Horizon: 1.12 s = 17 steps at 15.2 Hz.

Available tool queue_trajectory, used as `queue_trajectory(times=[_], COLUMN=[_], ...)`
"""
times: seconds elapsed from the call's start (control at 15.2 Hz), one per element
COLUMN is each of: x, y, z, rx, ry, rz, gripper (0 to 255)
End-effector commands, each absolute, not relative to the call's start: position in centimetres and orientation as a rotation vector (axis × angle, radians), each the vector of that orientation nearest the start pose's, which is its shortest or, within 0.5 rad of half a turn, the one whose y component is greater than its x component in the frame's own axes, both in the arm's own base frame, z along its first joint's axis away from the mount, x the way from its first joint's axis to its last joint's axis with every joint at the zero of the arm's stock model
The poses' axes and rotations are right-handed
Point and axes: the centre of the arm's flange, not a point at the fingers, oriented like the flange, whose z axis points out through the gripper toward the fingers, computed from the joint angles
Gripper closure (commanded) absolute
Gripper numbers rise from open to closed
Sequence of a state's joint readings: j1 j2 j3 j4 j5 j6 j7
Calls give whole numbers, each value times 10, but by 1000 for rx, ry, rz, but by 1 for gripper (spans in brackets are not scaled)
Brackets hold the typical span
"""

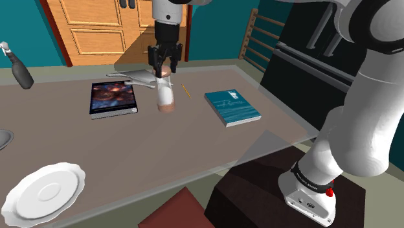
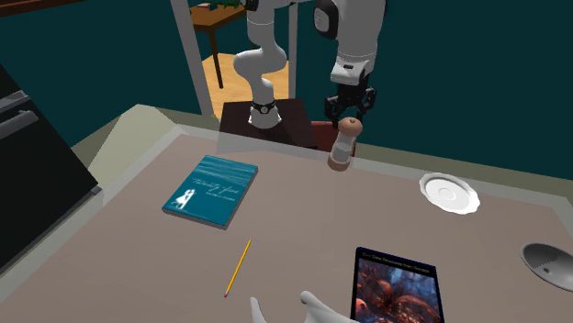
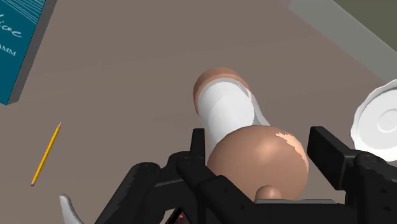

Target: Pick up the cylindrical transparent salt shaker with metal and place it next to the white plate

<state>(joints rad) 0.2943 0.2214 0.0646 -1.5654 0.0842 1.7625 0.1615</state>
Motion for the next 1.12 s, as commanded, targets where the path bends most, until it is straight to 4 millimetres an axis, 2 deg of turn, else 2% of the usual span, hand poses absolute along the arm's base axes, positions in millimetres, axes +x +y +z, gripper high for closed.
queue_trajectory(times=[0.0,1.06], x=[588,590], y=[250,449], z=[503,434], rx=[-3041,-3041], ry=[-271,-271], rz=[72,72], gripper=[255,255])
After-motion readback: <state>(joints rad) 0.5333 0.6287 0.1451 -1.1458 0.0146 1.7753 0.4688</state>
